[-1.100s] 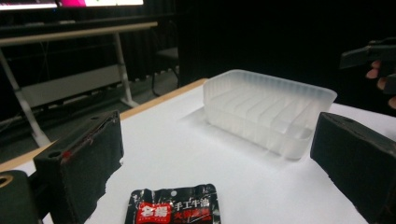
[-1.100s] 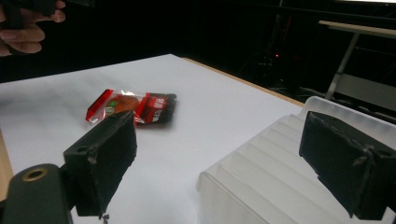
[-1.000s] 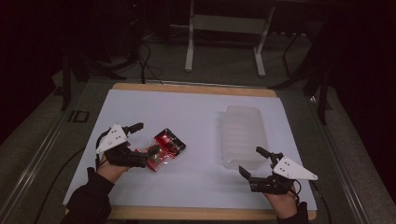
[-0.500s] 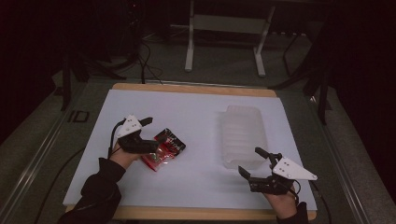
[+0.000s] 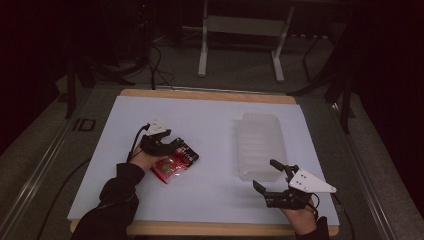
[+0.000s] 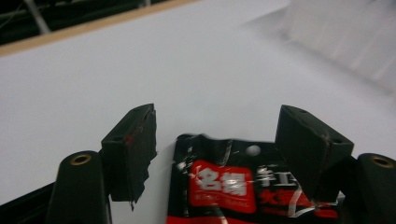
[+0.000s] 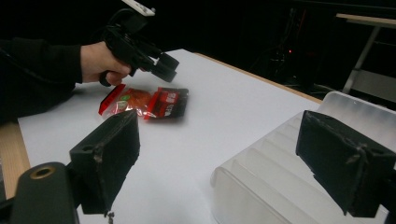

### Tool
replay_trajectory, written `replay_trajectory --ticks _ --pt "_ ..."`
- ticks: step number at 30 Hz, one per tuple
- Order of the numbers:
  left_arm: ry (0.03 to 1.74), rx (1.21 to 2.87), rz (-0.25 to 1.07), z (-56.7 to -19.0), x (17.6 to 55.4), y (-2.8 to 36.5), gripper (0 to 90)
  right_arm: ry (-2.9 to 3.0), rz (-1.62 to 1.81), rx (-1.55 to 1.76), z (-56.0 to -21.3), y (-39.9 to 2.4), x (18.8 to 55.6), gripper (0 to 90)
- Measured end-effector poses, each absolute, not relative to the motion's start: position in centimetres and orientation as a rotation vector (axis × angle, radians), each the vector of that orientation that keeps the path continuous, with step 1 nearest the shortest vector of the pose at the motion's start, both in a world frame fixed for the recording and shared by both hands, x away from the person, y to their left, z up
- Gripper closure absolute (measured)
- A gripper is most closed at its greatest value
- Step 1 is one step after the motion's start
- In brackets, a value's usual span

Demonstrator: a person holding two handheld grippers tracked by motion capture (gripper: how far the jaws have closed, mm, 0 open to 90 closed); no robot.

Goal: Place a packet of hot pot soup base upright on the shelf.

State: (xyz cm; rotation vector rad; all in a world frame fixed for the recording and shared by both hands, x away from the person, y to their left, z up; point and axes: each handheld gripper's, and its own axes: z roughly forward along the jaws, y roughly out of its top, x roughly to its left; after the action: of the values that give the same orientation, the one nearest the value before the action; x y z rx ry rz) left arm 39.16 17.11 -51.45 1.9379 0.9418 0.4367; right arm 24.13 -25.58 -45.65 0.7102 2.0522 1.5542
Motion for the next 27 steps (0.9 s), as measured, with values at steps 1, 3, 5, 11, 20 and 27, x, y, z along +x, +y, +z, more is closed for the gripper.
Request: replay_trajectory --ticks 1,3,5,11,20,27 --pt "0.951 1.942 0.433 -51.6 39.4 17.1 30.7 2.057 1.556 0.709 -45.7 -25.6 24.1 13.5" --pt "0.964 1.962 0.418 -51.9 39.8 17.0 30.7 2.059 1.553 0.709 -45.7 -25.6 24.2 13.6" --pt "0.978 1.97 0.421 -52.0 39.9 16.9 30.6 2.062 1.554 0.705 -45.8 -25.6 24.2 13.6" --pt "1.018 2.038 0.383 -53.2 40.5 16.7 30.5 2.068 1.555 0.701 -45.8 -25.5 24.2 13.7" --pt "1.009 2.131 0.377 -54.0 40.6 16.1 32.3 2.084 1.548 0.688 -45.9 -25.3 24.0 13.8" --pt "0.992 2.166 0.408 -53.7 40.0 15.3 48.5 2.091 1.548 0.689 -45.9 -25.3 24.1 13.8"
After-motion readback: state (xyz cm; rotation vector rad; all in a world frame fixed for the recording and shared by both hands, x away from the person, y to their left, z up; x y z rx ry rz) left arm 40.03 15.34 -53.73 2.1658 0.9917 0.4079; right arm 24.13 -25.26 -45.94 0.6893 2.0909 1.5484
